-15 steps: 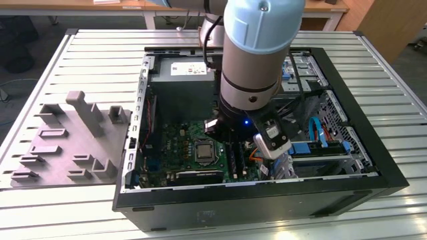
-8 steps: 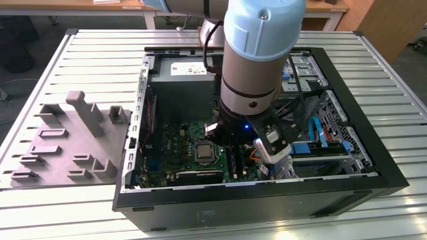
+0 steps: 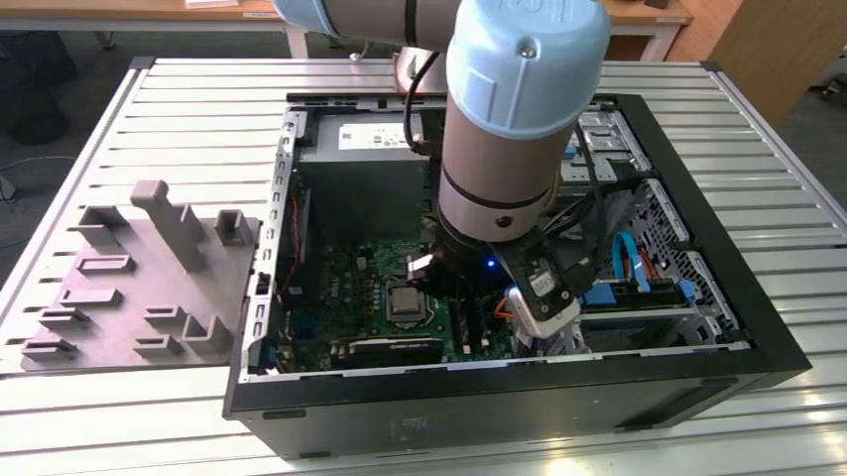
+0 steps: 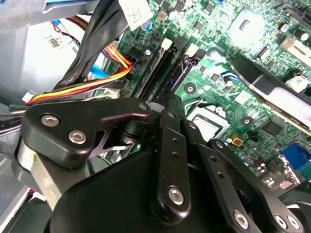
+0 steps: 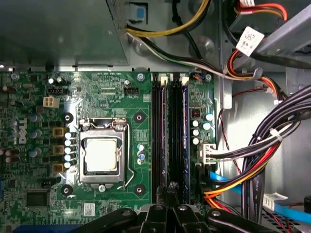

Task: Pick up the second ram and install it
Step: 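Press down the second ram until it locks into place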

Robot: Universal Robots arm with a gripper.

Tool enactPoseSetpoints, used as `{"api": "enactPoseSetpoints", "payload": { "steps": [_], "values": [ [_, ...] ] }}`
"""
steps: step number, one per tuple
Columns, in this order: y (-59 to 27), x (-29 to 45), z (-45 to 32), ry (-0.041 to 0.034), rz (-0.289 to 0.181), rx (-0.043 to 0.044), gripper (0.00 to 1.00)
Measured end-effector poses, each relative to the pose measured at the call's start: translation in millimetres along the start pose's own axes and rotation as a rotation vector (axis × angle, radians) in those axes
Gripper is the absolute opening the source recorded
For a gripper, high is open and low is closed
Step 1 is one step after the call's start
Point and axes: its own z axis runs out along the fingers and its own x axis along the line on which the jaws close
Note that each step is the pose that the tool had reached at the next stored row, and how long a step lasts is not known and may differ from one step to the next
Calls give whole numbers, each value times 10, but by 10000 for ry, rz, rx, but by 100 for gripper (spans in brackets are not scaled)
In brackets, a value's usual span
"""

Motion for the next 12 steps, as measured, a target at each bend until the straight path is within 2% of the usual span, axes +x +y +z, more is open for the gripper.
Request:
{"api": "enactPoseSetpoints", "payload": {
  "steps": [6,12],
  "values": [
    [-1,-2,2,1,-3,2,11],
    [-4,-5,42,2,-2,4,11]
  ]
}}
